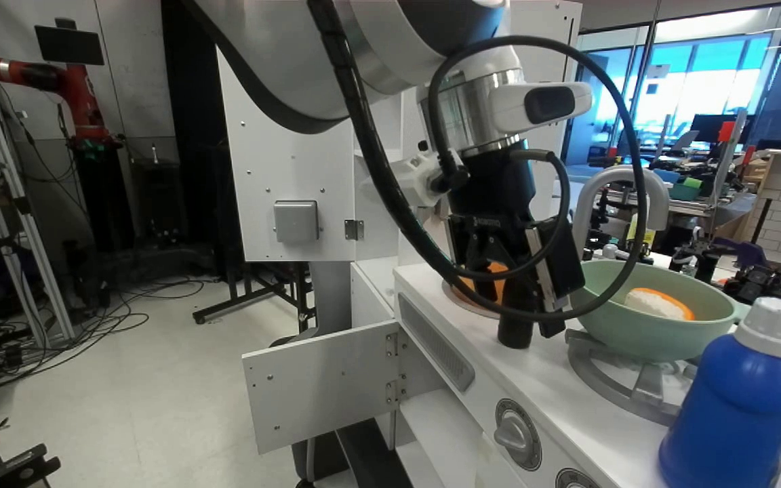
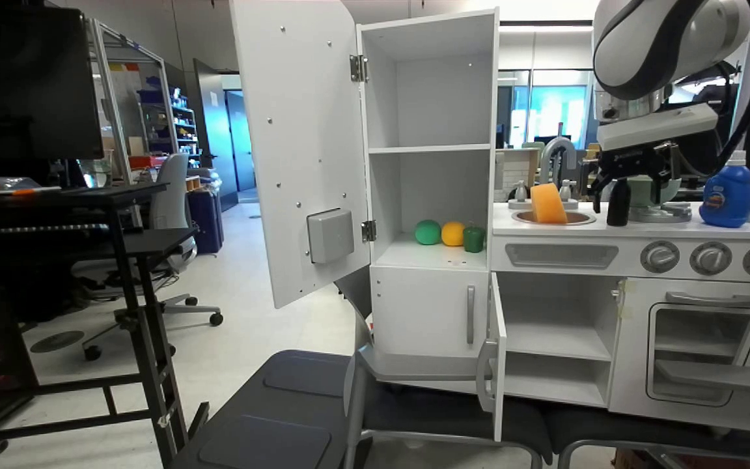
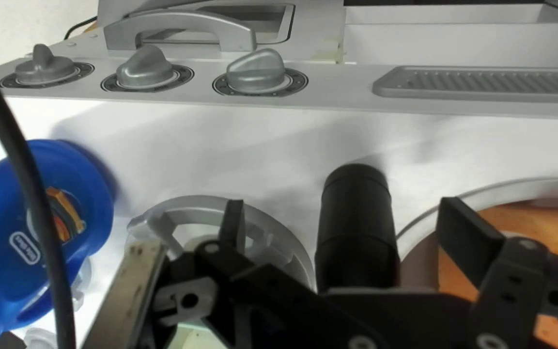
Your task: Pick up the black bottle and the orange object and put them in the cabinet
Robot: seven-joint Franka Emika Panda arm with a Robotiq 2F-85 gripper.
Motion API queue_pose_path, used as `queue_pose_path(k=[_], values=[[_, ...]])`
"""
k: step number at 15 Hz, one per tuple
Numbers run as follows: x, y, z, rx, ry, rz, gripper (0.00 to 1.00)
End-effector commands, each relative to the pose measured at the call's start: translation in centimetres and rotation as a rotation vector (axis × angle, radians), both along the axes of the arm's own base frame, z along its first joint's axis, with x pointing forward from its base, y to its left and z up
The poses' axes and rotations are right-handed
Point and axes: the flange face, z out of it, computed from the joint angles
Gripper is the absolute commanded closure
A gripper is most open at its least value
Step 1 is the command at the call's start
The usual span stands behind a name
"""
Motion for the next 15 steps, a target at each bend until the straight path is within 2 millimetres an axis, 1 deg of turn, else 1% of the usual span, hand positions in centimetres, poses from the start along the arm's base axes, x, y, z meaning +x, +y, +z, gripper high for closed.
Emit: queue_pose_path(k=[1,2,3,5,7,8,9,10,11,12,13,14,15], values=[[1.9,0.1,0.0,-0.043,-0.034,-0.004,0.00],[2.1,0.0,-0.3,-0.047,-0.036,-0.003,0.00],[2.3,0.3,0.0,-0.051,-0.036,-0.004,0.00],[2.6,0.1,-0.5,-0.053,-0.039,-0.002,0.00],[2.9,0.5,-0.2,-0.057,-0.038,-0.001,0.00],[2.8,0.4,-0.6,-0.058,-0.040,0.002,0.00],[2.9,0.7,-0.3,-0.061,-0.039,0.003,0.25],[2.8,0.8,-0.5,-0.062,-0.038,0.005,0.28],[2.7,0.7,-0.8,-0.061,-0.040,0.008,0.35],[2.8,0.9,-0.6,-0.063,-0.038,0.008,0.42],[2.7,0.9,-0.6,-0.063,-0.038,0.008,0.51],[2.7,0.8,-0.9,-0.061,-0.039,0.010,0.58],[2.7,1.0,-0.6,-0.063,-0.038,0.009,0.65]])
